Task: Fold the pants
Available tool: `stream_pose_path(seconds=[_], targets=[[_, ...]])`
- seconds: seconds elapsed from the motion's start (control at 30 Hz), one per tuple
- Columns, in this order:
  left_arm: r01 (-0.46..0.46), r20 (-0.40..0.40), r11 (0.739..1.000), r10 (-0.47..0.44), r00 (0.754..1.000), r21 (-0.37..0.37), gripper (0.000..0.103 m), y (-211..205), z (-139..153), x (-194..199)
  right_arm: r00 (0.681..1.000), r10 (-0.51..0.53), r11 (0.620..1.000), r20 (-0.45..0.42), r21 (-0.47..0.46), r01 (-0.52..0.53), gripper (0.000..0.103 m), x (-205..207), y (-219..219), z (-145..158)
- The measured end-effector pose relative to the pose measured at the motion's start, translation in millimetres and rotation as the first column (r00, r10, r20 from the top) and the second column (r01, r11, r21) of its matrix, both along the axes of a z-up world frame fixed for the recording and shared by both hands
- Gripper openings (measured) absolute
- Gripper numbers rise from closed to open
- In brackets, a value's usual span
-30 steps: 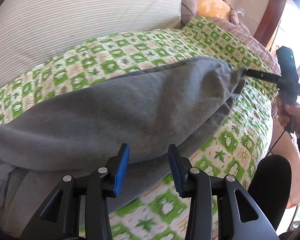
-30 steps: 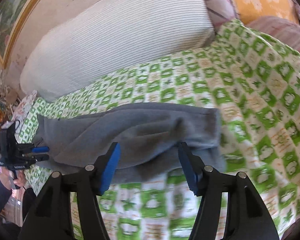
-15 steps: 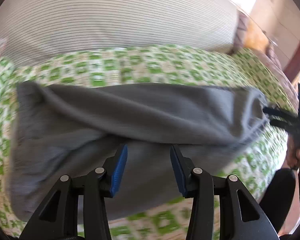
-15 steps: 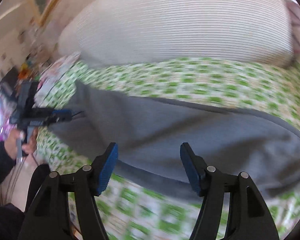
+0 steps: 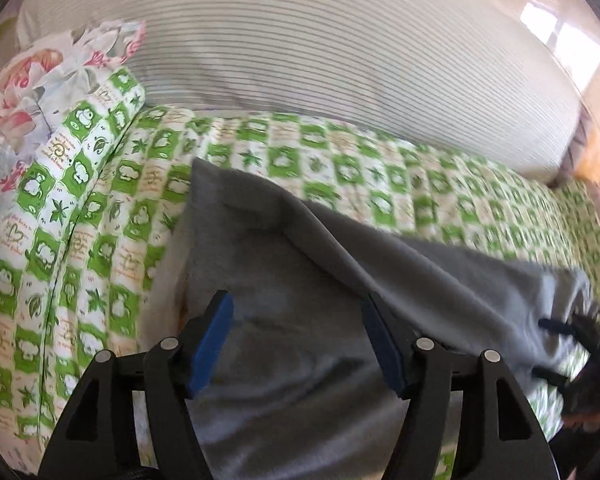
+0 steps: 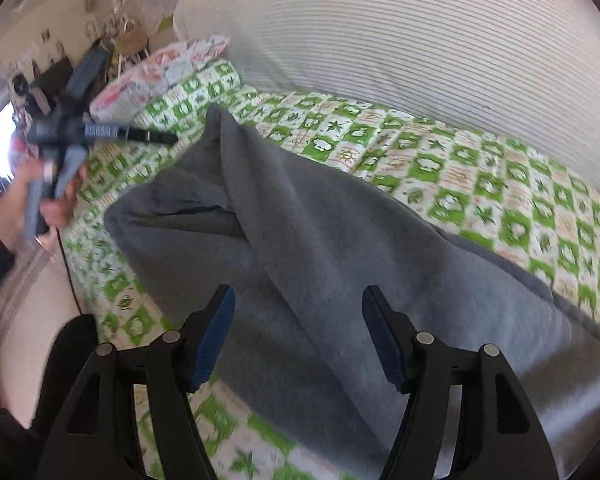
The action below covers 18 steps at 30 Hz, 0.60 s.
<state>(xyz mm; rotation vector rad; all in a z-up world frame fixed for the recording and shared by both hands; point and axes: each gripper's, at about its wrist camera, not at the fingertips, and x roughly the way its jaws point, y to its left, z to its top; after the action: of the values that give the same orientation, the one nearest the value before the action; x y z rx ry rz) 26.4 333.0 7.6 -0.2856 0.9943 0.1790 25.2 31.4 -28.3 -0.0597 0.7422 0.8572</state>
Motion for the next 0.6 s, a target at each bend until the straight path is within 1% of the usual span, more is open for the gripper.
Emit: stream_pose_path(seconds=[0.13, 0.23, 0.3, 0.33, 0.4, 0.47, 0.5, 0.53, 0.57, 0.6], targets=[[-0.068, -0.05, 0.998, 0.067, 0.997, -0.017, 0.069, 22.1, -9.6, 27.9, 0.999, 0.01, 0.997, 0.05, -0.074, -0.007, 0.068, 3.7, 25.6, -2.1], [-0.12, -0.102, 0.992, 0.116, 0.988, -0.031, 0.069, 32.4, -19.3, 50.1, 0.996, 0.015, 0.992, 0.087, -0.13, -0.004, 0.068, 5.9, 41.8, -4.6], [-0.158, -0.134, 0.986, 0.152, 0.979, -0.042, 0.069, 37.1, -27.5, 63.1, 0.995, 0.029, 0.989, 0.096, -0.149, -0.014, 0.069, 7.6, 50.5, -6.9], [-0.169, -0.143, 0.985, 0.162, 0.976, -0.039, 0.069, 37.5, -30.4, 67.5, 0.995, 0.033, 0.987, 0.097, -0.157, -0.017, 0.069, 8.8, 54.1, -8.4], [-0.193, -0.165, 0.981, 0.189, 0.968, -0.012, 0.069, 38.7, -39.2, 74.9, 0.994, 0.032, 0.983, 0.106, -0.184, -0.012, 0.069, 12.3, 61.1, -13.1], [-0.207, -0.171, 0.978, 0.202, 0.964, -0.009, 0.056, 42.0, -46.7, 76.4, 0.994, 0.022, 0.979, 0.103, -0.202, -0.001, 0.069, 15.9, 65.6, -17.8], [-0.209, -0.173, 0.977, 0.2, 0.964, -0.036, 0.035, 44.8, -51.5, 75.1, 0.995, 0.016, 0.978, 0.098, -0.209, 0.005, 0.069, 18.1, 66.6, -20.3], [-0.208, -0.173, 0.976, 0.194, 0.966, -0.069, 0.01, 46.9, -55.3, 73.1, 0.996, 0.014, 0.977, 0.093, -0.211, 0.006, 0.069, 19.5, 67.1, -21.9], [-0.206, -0.17, 0.974, 0.189, 0.967, -0.09, 0.007, 48.0, -58.1, 70.8, 0.996, 0.013, 0.976, 0.091, -0.216, 0.007, 0.067, 20.9, 67.2, -23.5], [-0.204, -0.155, 0.975, 0.188, 0.97, -0.093, 0.007, 48.0, -58.9, 66.2, 0.996, 0.011, 0.976, 0.09, -0.219, 0.009, 0.051, 21.7, 66.7, -24.4]])
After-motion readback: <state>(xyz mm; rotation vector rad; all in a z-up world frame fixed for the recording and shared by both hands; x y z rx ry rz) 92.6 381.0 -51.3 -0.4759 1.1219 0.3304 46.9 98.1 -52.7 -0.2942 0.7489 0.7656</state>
